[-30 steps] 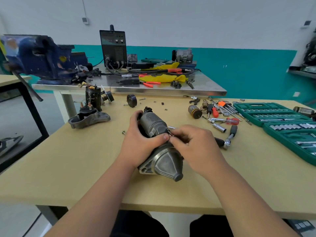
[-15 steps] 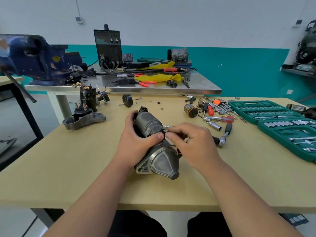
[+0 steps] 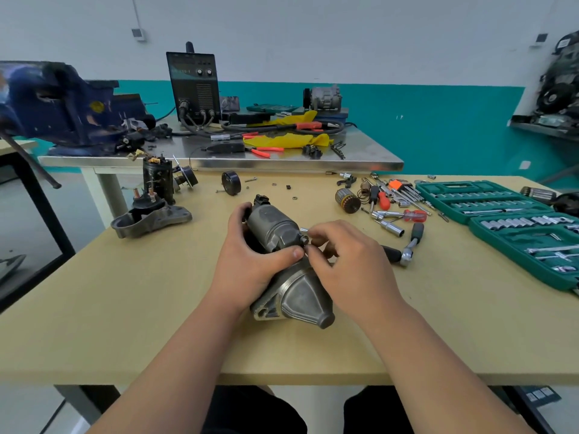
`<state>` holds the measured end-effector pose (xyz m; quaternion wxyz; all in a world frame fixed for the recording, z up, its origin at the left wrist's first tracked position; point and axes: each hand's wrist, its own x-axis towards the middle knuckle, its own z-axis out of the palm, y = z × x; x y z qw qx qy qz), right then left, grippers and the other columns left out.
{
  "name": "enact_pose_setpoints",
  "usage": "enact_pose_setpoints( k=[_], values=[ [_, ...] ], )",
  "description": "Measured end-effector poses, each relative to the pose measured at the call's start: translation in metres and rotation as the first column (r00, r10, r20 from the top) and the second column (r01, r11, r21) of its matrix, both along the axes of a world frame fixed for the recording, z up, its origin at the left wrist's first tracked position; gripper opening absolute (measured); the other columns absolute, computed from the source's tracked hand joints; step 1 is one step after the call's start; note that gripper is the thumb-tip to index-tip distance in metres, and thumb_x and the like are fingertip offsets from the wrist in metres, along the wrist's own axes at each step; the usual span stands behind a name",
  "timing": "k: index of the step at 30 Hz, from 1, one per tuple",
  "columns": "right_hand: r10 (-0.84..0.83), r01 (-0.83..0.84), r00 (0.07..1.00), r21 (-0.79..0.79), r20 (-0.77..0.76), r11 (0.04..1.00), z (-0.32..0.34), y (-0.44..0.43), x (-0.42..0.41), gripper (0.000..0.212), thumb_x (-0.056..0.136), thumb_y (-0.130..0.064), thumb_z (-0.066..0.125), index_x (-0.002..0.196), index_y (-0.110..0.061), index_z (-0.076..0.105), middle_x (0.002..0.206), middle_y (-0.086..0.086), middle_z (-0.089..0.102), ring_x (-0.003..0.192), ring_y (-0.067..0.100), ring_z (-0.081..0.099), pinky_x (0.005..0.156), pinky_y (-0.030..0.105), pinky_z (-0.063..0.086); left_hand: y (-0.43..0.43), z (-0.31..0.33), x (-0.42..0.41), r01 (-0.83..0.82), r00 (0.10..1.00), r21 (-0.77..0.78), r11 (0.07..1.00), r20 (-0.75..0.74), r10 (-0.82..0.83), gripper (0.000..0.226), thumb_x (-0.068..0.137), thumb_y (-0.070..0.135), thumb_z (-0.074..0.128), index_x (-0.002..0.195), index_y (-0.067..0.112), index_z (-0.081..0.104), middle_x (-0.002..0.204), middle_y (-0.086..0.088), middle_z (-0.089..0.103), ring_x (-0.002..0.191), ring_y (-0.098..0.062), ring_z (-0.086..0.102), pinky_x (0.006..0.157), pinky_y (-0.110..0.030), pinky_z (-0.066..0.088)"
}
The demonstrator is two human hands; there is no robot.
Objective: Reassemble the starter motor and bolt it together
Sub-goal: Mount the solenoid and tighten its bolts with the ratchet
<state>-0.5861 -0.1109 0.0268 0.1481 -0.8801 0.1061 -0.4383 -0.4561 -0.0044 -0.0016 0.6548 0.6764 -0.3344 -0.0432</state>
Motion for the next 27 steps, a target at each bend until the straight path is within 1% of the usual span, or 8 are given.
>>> enact_pose_setpoints(
  k=[5, 9, 11, 13, 16, 19, 23, 27],
  values=[
    [-0.07, 0.066, 0.997, -0.143, -0.024, 0.987, 0.005, 0.0, -0.001, 0.005, 0.083, -0.019, 0.071, 0.084, -0.014, 0.071, 0.079, 0.0, 0.066, 0.065, 0.022, 0.061, 0.055, 0.029, 0.047, -0.004, 0.0, -0.003, -0.024, 1.0, -0.017, 1.0, -0.001, 0.024, 0.102, 0.04, 0.057, 0.086, 0.128, 0.046, 0.036, 0.111, 0.02, 0.062, 0.098, 0.005, 0.064, 0.079, -0.016, 0.051],
    [-0.145, 0.109, 0.956, -0.152, -0.253, 0.982, 0.016, -0.008, 0.0, 0.021, 0.095, -0.034, 0.052, 0.089, -0.021, 0.067, 0.079, -0.006, 0.061, 0.07, 0.015, 0.052, 0.058, 0.028, 0.036, -0.009, 0.001, -0.008, -0.05, 0.999, -0.014, 0.999, 0.009, 0.05, 0.107, 0.039, 0.059, 0.085, 0.132, 0.044, 0.034, 0.11, 0.024, 0.059, 0.094, 0.014, 0.061, 0.078, -0.012, 0.046],
    [-0.108, 0.089, 0.929, -0.07, -0.355, 0.994, 0.025, -0.013, 0.001, 0.026, 0.097, -0.036, 0.047, 0.085, -0.022, 0.066, 0.074, -0.007, 0.06, 0.07, 0.015, 0.054, 0.057, 0.03, 0.038, -0.011, 0.003, -0.01, -0.062, 0.998, -0.007, 0.998, 0.017, 0.062, 0.11, 0.039, 0.06, 0.084, 0.135, 0.041, 0.033, 0.109, 0.026, 0.058, 0.092, 0.017, 0.059, 0.073, -0.007, 0.046],
    [0.004, 0.06, 0.906, 0.136, -0.423, 0.989, 0.031, -0.018, 0.002, 0.03, 0.096, -0.036, 0.047, 0.081, -0.02, 0.067, 0.069, -0.003, 0.061, 0.066, 0.016, 0.057, 0.055, 0.031, 0.043, -0.012, 0.004, -0.011, -0.073, 0.997, -0.005, 0.997, 0.025, 0.073, 0.113, 0.039, 0.061, 0.083, 0.137, 0.037, 0.034, 0.111, 0.026, 0.057, 0.095, 0.015, 0.059, 0.077, -0.009, 0.046],
    [0.161, 0.055, 0.909, 0.495, -0.383, 0.867, 0.032, -0.019, 0.002, 0.028, 0.094, -0.038, 0.052, 0.078, -0.021, 0.068, 0.069, -0.003, 0.065, 0.062, 0.01, 0.058, 0.053, 0.028, 0.043, -0.012, 0.004, -0.012, -0.076, 0.997, -0.001, 0.997, 0.033, 0.076, 0.114, 0.039, 0.061, 0.083, 0.138, 0.034, 0.034, 0.115, 0.024, 0.056, 0.099, 0.011, 0.059, 0.085, -0.018, 0.047],
    [0.118, 0.089, 0.931, 0.531, -0.344, 0.843, 0.027, -0.012, 0.003, 0.024, 0.093, -0.038, 0.053, 0.079, -0.024, 0.066, 0.067, -0.008, 0.062, 0.065, 0.008, 0.059, 0.054, 0.026, 0.038, -0.013, 0.005, -0.011, -0.066, 0.997, -0.007, 0.998, 0.038, 0.066, 0.109, 0.039, 0.06, 0.082, 0.134, 0.036, 0.034, 0.114, 0.024, 0.054, 0.099, 0.011, 0.058, 0.087, -0.019, 0.047],
    [0.118, 0.133, 0.919, 0.577, -0.376, 0.806, 0.031, -0.008, 0.007, 0.039, 0.095, -0.033, 0.048, 0.06, -0.019, 0.056, 0.053, -0.004, 0.051, 0.051, 0.013, 0.049, 0.05, 0.026, 0.033, -0.014, 0.005, -0.009, -0.036, 0.999, -0.008, 0.999, 0.039, 0.036, 0.104, 0.041, 0.058, 0.081, 0.13, 0.041, 0.033, 0.116, 0.024, 0.053, 0.098, 0.013, 0.058, 0.084, -0.017, 0.045],
    [0.085, 0.173, 0.903, 0.537, -0.421, 0.826, 0.037, -0.009, 0.007, 0.035, 0.094, -0.032, 0.047, 0.068, -0.012, 0.058, 0.056, 0.002, 0.051, 0.055, 0.019, 0.051, 0.052, 0.029, 0.037, -0.013, 0.005, -0.01, 0.015, 0.999, -0.049, 0.999, 0.043, -0.013, 0.103, 0.045, 0.051, 0.084, 0.135, 0.043, 0.035, 0.125, 0.016, 0.052, 0.11, -0.003, 0.06, 0.093, -0.03, 0.05]
  ],
)
